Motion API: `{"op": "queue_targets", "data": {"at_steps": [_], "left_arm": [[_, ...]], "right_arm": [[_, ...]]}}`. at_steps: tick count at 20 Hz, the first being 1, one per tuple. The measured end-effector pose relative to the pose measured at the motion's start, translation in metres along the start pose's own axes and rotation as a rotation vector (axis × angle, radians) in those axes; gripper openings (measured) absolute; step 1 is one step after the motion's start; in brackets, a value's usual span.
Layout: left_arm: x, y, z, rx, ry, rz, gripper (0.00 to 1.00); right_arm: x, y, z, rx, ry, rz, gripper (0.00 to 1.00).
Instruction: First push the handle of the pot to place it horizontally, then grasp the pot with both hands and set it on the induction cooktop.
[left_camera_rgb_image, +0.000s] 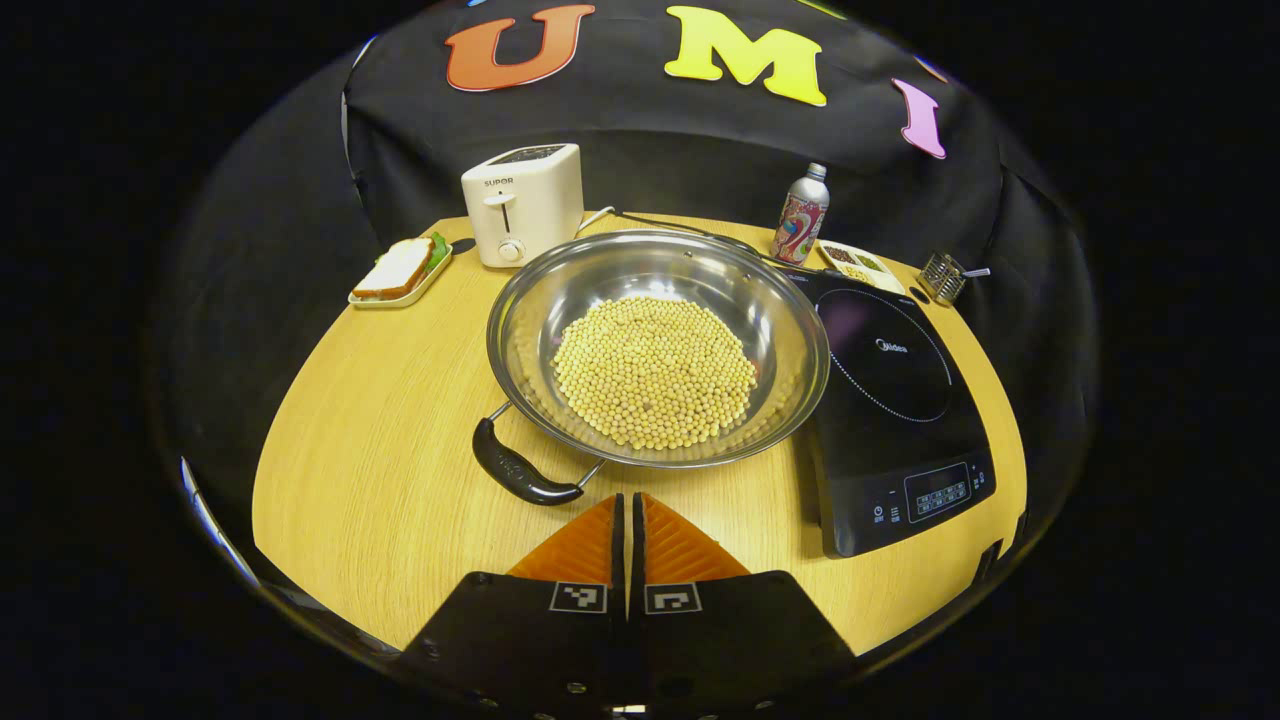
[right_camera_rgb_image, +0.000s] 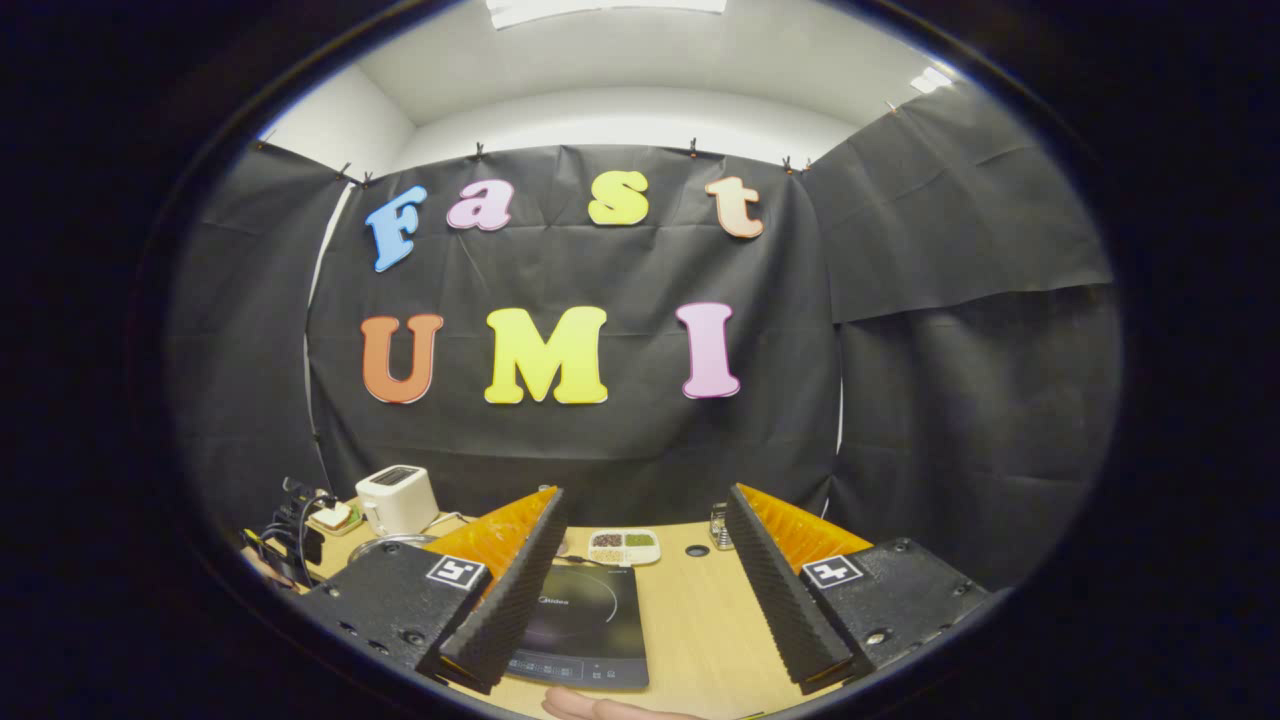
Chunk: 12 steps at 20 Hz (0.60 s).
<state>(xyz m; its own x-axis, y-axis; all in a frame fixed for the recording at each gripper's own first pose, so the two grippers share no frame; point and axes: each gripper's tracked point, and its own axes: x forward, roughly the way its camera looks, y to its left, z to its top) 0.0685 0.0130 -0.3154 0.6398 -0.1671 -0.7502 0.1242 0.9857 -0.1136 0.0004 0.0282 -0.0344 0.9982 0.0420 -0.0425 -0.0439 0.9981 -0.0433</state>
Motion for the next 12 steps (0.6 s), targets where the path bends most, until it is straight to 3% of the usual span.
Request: {"op": "queue_targets", "data": {"at_steps": [2, 3, 4, 5, 6, 7, 11, 12], "left_arm": [[0.004, 0.002, -0.002, -0.009, 0.013, 0.008, 0.00], [0.005, 0.005, -0.003, -0.013, 0.020, 0.013, 0.10], [0.006, 0.010, -0.003, -0.012, 0.021, 0.028, 0.10], [0.008, 0.016, -0.002, -0.009, 0.020, 0.043, 0.00], [0.011, 0.016, -0.003, -0.017, 0.025, 0.029, 0.11], [0.010, 0.014, -0.004, -0.031, 0.033, 0.018, 0.00], [0.016, 0.028, -0.004, -0.037, 0.037, 0.057, 0.00], [0.018, 0.029, -0.004, -0.042, 0.040, 0.053, 0.10]], "right_arm": [[0.000, -0.002, 0.000, 0.002, -0.001, 0.000, 0.98], [0.000, -0.001, -0.001, 0.003, 0.000, 0.001, 0.98], [0.000, -0.001, -0.001, 0.005, 0.000, 0.003, 0.98], [0.000, -0.002, -0.001, 0.008, 0.000, 0.005, 0.98], [0.001, -0.004, -0.002, 0.013, 0.003, 0.005, 0.98], [0.001, -0.006, -0.002, 0.017, 0.001, 0.003, 0.98], [0.001, -0.012, -0.003, 0.024, -0.004, -0.010, 0.98], [0.000, -0.012, -0.003, 0.027, -0.003, -0.011, 0.98]]}}
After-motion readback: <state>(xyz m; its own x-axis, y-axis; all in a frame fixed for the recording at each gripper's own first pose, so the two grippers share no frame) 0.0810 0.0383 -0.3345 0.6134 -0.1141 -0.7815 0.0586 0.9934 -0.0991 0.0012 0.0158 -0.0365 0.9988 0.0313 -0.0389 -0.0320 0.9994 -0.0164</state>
